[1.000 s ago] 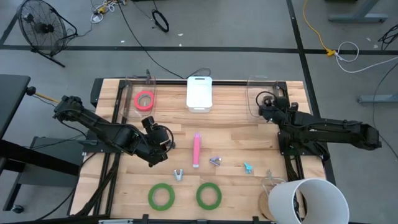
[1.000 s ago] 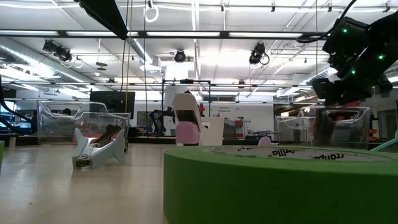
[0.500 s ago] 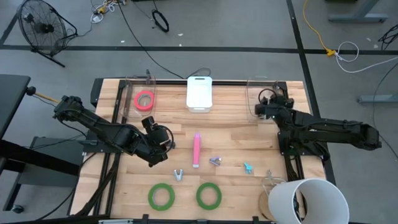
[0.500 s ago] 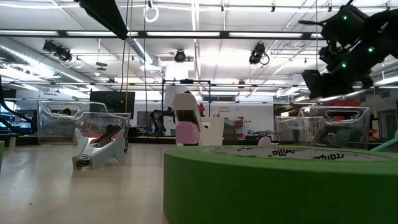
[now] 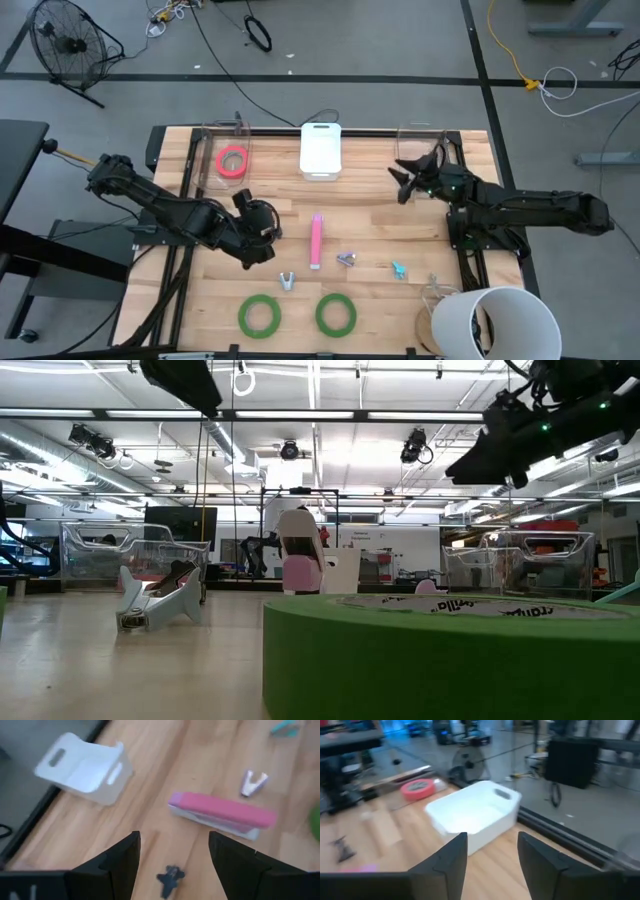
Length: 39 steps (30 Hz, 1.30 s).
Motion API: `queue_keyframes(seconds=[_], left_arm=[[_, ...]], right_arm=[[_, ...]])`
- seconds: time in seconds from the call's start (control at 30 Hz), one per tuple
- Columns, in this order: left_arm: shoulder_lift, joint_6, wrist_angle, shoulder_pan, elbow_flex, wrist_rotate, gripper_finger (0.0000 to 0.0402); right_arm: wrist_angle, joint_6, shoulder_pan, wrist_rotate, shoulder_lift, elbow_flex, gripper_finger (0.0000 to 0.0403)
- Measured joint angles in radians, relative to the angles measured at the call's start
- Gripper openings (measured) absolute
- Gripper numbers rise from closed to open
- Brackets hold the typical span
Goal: Pick and place Stapler, Stapler remover, tape
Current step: Put the pink stapler into the right transparent bin
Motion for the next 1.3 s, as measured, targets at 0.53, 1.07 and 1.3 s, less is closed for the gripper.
queue_keyframes(seconds=[0.53, 1.07, 1.3], left_arm=[[0.297, 0.771, 0.261, 0.141, 0.0, 0.253, 0.0238], [0.351, 1.523, 0.371, 0.158, 0.0, 0.403, 0.0238], [0.351, 1.752, 0.414, 0.168, 0.0, 0.412, 0.0238]], right_arm=[[0.051, -0.126, 0.148, -0.032, 0.0, 0.0, 0.0166], [0.055, -0.107, 0.147, -0.026, 0.0, 0.0, 0.0166], [0.056, -0.106, 0.147, -0.026, 0.0, 0.0, 0.0166]])
